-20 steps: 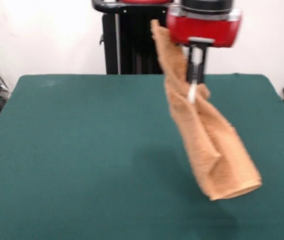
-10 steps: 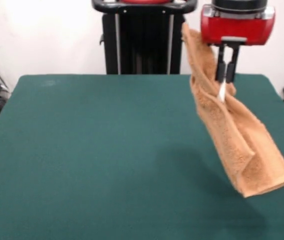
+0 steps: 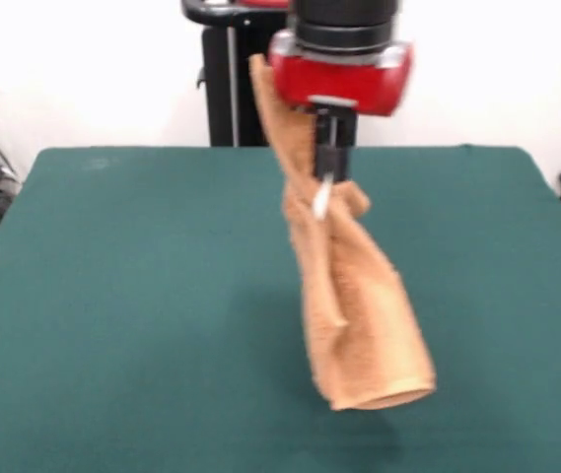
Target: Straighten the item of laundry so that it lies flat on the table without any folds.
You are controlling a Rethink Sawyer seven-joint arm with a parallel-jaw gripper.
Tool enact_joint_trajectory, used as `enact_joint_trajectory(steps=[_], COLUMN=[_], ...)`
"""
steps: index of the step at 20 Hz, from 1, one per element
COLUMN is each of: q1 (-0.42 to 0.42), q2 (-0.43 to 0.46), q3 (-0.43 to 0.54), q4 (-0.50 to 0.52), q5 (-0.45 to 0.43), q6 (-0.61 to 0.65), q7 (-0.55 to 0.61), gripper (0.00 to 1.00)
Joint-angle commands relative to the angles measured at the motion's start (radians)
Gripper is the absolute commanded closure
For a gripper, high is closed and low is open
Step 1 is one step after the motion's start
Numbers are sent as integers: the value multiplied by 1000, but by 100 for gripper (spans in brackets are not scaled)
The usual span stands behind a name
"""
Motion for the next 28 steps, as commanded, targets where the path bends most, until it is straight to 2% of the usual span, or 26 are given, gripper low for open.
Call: enact_joint_trajectory(steps=[1,8,11,14,16,18,21,24,28], q1=[-54,-59,-75,-51,-4,68,165,186,200], q2=[56,60,62,58,48,28,9,13,16], q3=[67,83,109,85,33,-46,-155,-179,-203], q4=[76,60,68,57,26,-23,-94,-131,-240], q5=[-75,-103,-118,-196,-262,-327,-386,-344,-320], q6=[-26,-6,-48,-160,-186,-130,38,224,462], q7=[-79,-43,-65,-49,-15,39,116,125,90], gripper=[100,100,100,100,100,100,100,100,100])
